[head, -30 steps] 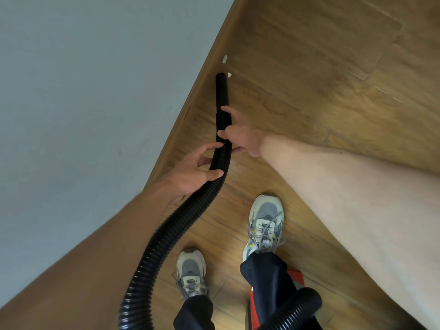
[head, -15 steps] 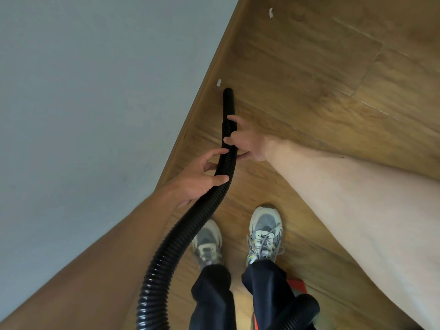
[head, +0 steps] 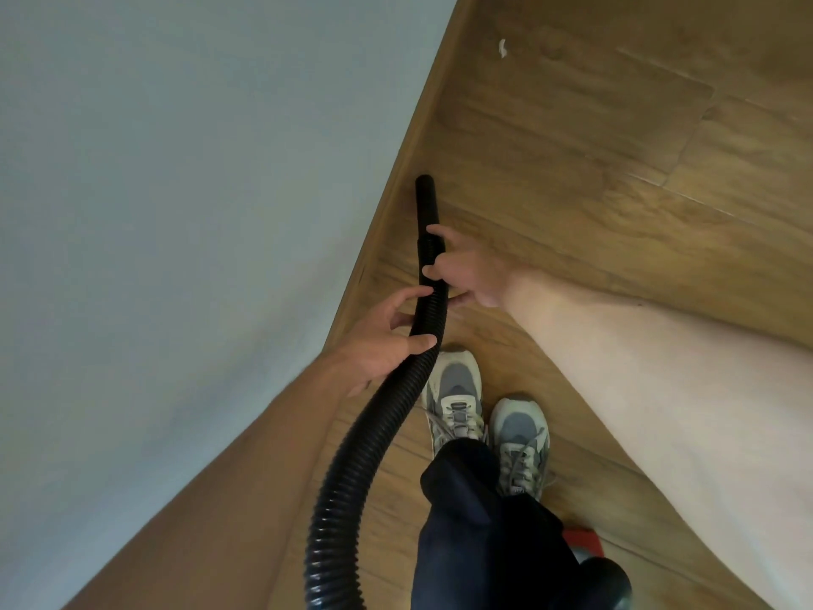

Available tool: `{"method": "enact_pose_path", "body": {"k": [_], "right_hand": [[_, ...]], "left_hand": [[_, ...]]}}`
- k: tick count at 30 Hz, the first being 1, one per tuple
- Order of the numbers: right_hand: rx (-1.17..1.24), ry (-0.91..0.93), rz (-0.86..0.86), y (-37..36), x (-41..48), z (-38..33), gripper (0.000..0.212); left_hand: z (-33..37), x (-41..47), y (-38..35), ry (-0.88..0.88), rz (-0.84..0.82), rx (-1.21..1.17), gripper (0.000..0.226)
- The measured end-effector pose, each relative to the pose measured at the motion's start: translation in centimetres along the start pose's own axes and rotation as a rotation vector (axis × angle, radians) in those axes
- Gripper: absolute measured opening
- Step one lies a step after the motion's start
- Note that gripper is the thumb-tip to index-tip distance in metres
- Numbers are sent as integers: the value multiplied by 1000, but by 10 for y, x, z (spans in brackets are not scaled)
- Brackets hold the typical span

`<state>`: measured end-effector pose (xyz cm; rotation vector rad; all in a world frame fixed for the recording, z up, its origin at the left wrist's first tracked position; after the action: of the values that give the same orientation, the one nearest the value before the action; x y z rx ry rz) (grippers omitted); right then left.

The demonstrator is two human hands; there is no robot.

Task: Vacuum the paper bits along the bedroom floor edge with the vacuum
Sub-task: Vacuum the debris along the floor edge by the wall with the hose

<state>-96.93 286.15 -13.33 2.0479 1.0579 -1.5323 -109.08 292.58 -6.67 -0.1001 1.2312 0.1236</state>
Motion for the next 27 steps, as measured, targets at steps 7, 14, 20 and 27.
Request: {"method": "enact_pose_path", "body": {"k": [7,14,20,27], "right_hand": [[-5,20,11,3,5,1,71],[0,37,53,17,11,-17,72],[-26,-1,44,28,15,-33,69],[-100,-28,73,49,10,-55,67]], "left_hand": [[0,6,-8,-1,31,-20,61],[21,16,-3,-2,-9,-67,59],[36,22,7,42,-78,-174,55],[71,27,-1,70,-165,-263,53]]}}
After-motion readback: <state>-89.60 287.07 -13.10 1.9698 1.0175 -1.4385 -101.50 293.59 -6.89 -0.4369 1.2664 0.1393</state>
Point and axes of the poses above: each hand's wrist, its own x-axis towards the middle knuckle, its own y-axis out of the back of the hand, z = x × y, the point moved 4 cm from there along x, towards the middle knuckle, and after that the axes turned 5 degrees about x, right-handed, at the moved point
